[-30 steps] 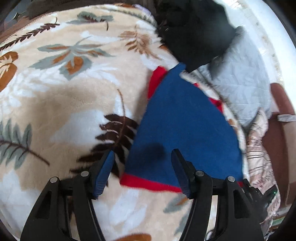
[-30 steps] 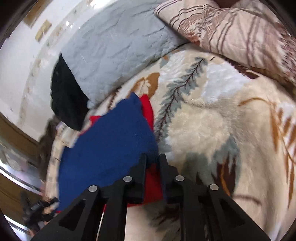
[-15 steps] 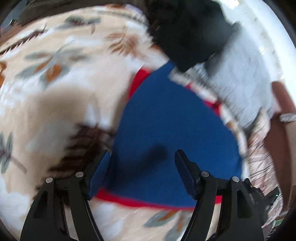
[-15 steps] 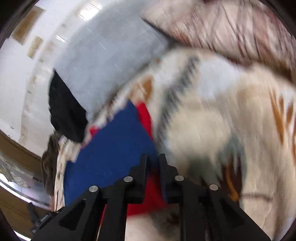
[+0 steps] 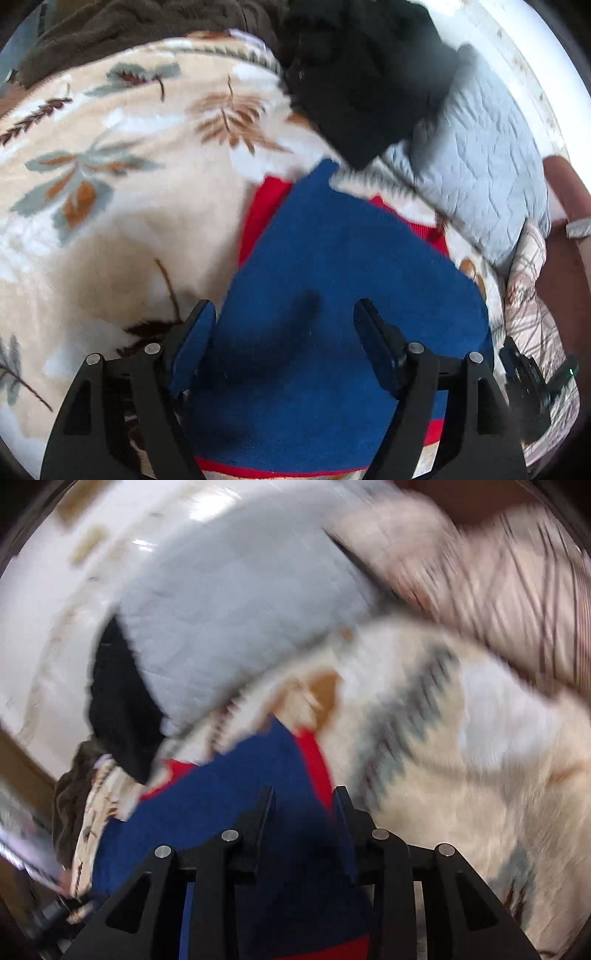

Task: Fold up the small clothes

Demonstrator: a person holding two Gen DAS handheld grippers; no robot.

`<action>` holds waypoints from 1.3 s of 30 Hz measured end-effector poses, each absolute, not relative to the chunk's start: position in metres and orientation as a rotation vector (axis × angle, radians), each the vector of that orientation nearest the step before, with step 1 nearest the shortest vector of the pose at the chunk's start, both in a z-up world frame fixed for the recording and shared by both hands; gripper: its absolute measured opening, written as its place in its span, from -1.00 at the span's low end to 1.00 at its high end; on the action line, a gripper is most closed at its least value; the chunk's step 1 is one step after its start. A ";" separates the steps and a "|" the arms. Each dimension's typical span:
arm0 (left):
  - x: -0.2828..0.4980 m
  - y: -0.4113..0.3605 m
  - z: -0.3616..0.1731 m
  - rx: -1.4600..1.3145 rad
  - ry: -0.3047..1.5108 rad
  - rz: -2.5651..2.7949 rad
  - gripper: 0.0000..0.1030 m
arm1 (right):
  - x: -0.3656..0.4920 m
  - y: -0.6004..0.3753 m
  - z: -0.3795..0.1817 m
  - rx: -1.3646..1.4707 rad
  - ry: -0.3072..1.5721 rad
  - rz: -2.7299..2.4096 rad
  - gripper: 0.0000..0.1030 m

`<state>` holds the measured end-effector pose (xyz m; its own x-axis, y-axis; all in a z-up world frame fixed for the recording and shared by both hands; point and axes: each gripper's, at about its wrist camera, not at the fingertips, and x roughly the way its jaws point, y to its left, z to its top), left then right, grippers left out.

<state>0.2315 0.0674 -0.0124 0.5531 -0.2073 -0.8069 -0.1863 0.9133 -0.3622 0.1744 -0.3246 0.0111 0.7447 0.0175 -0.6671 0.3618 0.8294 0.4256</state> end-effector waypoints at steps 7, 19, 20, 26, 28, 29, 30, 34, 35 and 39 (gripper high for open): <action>0.242 0.075 -0.038 -0.421 1.088 0.069 0.51 | 0.191 -0.305 -0.021 0.482 0.850 -0.167 -0.47; 0.236 0.070 -0.030 -0.368 1.081 0.055 0.51 | 0.193 -0.257 -0.010 0.320 0.874 -0.050 -0.25; 0.233 0.069 -0.025 -0.385 1.060 0.023 0.51 | 0.190 -0.250 -0.004 0.325 0.839 -0.001 -0.25; 0.235 0.052 -0.037 -0.292 1.137 0.037 0.53 | 0.193 -0.190 -0.021 0.160 0.902 0.191 -0.17; 0.235 0.052 -0.035 -0.277 1.106 0.046 0.56 | 0.195 -0.189 -0.015 0.150 0.890 0.179 -0.20; 0.235 0.053 -0.031 -0.288 1.112 0.036 0.56 | 0.197 -0.193 -0.012 0.175 0.880 0.176 -0.25; 0.234 0.055 -0.028 -0.311 1.100 0.012 0.56 | 0.196 -0.204 -0.005 0.235 0.849 0.163 -0.26; 0.231 0.063 -0.020 -0.337 1.058 0.040 0.56 | 0.192 -0.234 0.005 0.305 0.781 0.074 -0.20; 0.232 0.065 -0.023 -0.328 1.070 0.064 0.56 | 0.192 -0.241 0.004 0.289 0.792 0.024 -0.20; 0.236 0.068 -0.037 -0.300 1.111 0.096 0.63 | 0.195 -0.291 -0.030 0.481 0.883 -0.096 -0.45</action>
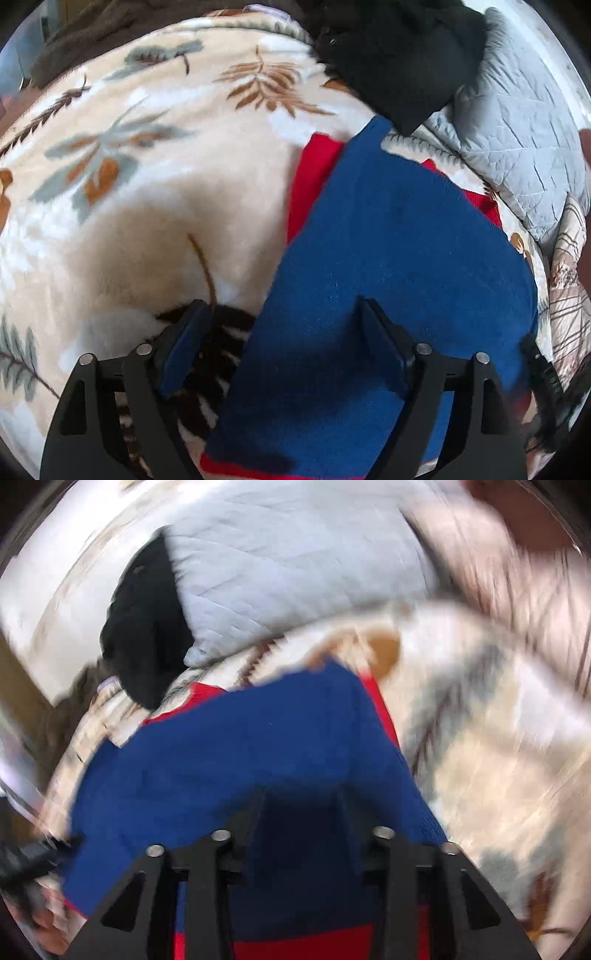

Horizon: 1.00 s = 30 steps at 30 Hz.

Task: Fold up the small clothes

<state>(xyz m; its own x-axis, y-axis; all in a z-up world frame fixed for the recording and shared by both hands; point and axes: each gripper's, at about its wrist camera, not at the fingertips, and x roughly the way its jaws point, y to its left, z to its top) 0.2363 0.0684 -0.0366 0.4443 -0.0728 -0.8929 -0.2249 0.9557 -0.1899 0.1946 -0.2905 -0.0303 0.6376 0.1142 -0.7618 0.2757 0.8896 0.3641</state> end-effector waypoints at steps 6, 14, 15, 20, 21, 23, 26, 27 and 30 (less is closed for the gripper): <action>0.231 0.068 -0.023 -0.342 1.058 0.055 0.63 | 0.180 -0.309 -0.010 0.558 0.780 -0.135 -0.31; 0.235 0.064 -0.033 -0.310 1.099 0.059 0.64 | 0.180 -0.290 -0.009 0.422 0.798 -0.159 -0.28; 0.236 0.064 -0.035 -0.310 1.108 0.065 0.64 | 0.180 -0.286 -0.008 0.424 0.792 -0.146 -0.19; 0.237 0.069 -0.037 -0.332 1.115 0.056 0.64 | 0.182 -0.282 -0.023 0.442 0.861 -0.137 -0.11; 0.239 0.068 -0.038 -0.327 1.117 0.055 0.64 | 0.181 -0.280 -0.024 0.422 0.852 -0.137 -0.11; 0.238 0.068 -0.038 -0.325 1.117 0.055 0.64 | 0.180 -0.273 -0.019 0.371 0.854 -0.149 -0.11; 0.239 0.069 -0.038 -0.327 1.121 0.050 0.64 | 0.174 -0.264 -0.013 0.335 0.838 -0.164 -0.11; 0.239 0.070 -0.037 -0.333 1.124 0.049 0.64 | 0.171 -0.260 -0.010 0.323 0.838 -0.164 -0.09; 0.239 0.071 -0.036 -0.350 1.126 0.045 0.64 | 0.165 -0.246 0.000 0.285 0.829 -0.135 -0.07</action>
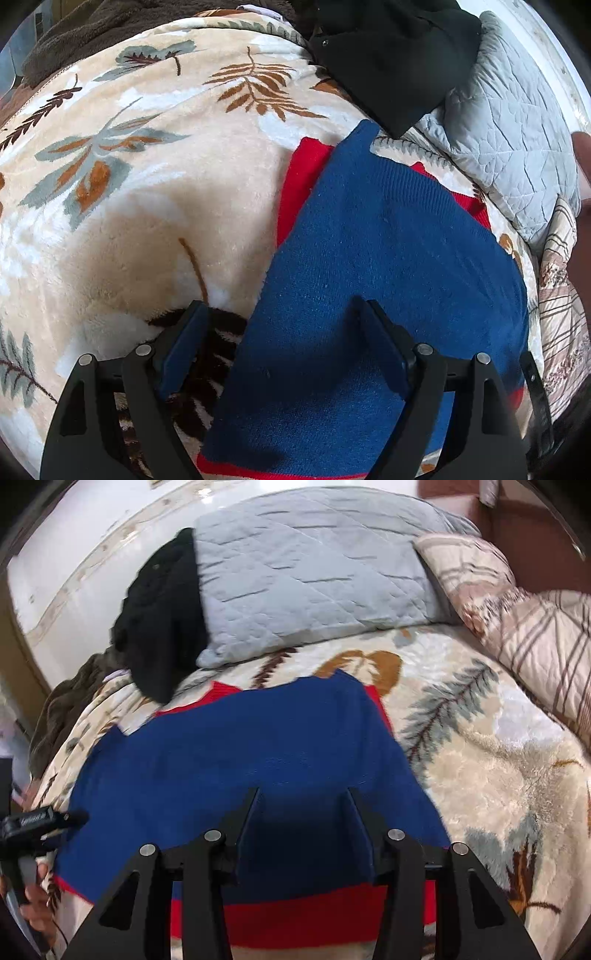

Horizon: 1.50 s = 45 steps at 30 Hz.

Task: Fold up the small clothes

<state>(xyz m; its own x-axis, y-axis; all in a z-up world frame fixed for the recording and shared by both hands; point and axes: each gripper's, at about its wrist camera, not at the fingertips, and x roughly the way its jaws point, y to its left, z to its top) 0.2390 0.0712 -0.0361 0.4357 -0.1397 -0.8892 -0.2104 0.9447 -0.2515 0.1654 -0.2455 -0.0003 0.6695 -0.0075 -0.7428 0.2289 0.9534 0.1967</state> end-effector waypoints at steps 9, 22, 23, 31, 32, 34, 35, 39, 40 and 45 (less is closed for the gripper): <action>0.237 0.073 -0.033 -0.365 1.123 0.041 0.64 | 0.157 -0.160 0.000 0.103 0.885 0.044 0.07; 0.237 0.143 -0.016 -0.576 1.129 -0.012 0.64 | 0.147 -0.041 -0.003 -0.200 0.894 0.266 0.29; 0.238 0.144 -0.016 -0.580 1.137 -0.021 0.64 | 0.147 -0.036 -0.003 -0.212 0.891 0.278 0.30; 0.260 0.138 -0.014 -0.447 1.228 -0.140 0.64 | 0.127 0.015 -0.010 -0.392 0.819 0.370 0.48; 0.264 0.137 -0.016 -0.441 1.246 -0.156 0.64 | 0.128 0.021 -0.012 -0.424 0.810 0.369 0.48; 0.271 0.137 -0.020 -0.460 1.276 -0.187 0.64 | 0.129 0.038 -0.021 -0.518 0.803 0.349 0.47; 0.276 0.138 -0.024 -0.490 1.294 -0.221 0.64 | 0.131 0.047 -0.026 -0.580 0.790 0.318 0.47; 0.296 0.138 -0.033 -0.591 1.349 -0.308 0.64 | 0.140 0.069 -0.038 -0.715 0.733 0.226 0.42; 0.301 0.138 -0.035 -0.605 1.362 -0.307 0.64 | 0.143 0.072 -0.039 -0.724 0.730 0.219 0.42; 0.320 0.138 -0.045 -0.693 1.407 -0.328 0.64 | 0.152 0.075 -0.042 -0.775 0.704 0.190 -0.36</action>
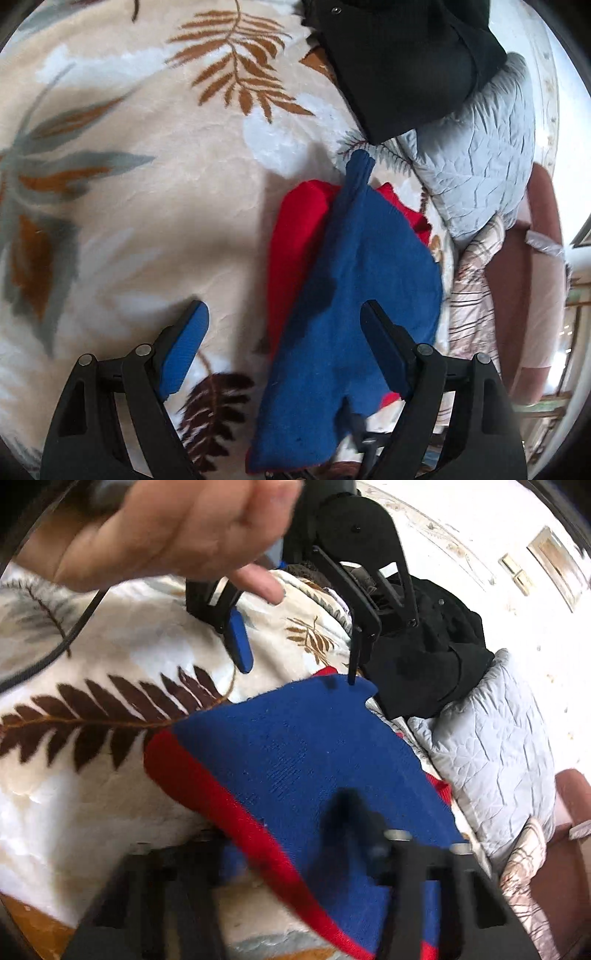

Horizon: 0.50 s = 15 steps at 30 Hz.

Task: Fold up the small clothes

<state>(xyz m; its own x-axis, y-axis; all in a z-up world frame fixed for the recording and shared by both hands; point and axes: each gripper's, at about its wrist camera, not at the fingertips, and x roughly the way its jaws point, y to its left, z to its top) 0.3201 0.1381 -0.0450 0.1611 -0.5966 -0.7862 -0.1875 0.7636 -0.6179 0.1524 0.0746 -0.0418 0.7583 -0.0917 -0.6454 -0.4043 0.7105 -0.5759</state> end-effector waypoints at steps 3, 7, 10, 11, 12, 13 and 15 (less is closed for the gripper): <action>0.327 0.130 -0.047 -0.695 1.424 -0.353 0.64 | 0.147 0.069 -0.035 -0.748 0.660 0.190 -0.60; 0.334 0.109 -0.050 -0.610 1.460 -0.371 0.64 | 0.141 0.063 -0.023 -0.722 0.602 0.185 -0.72; 0.337 0.095 -0.048 -0.544 1.459 -0.376 0.64 | 0.140 0.057 -0.016 -0.695 0.584 0.188 -0.74; 0.338 0.091 -0.048 -0.532 1.460 -0.382 0.64 | 0.140 0.056 -0.014 -0.688 0.581 0.190 -0.74; 0.339 0.087 -0.048 -0.526 1.462 -0.389 0.64 | 0.140 0.055 -0.013 -0.679 0.577 0.192 -0.74; 0.339 0.082 -0.048 -0.522 1.462 -0.402 0.62 | 0.140 0.053 -0.011 -0.671 0.577 0.195 -0.74; 0.339 0.074 -0.048 -0.529 1.467 -0.428 0.41 | 0.143 0.050 -0.009 -0.655 0.576 0.199 -0.74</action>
<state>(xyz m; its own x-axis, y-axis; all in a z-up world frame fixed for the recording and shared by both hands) 0.3389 0.0737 -0.0482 0.0660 -0.5750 -0.8155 -0.0457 0.8147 -0.5781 0.1427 0.0497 -0.0089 0.8262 -0.0031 -0.5634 -0.3499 0.7810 -0.5173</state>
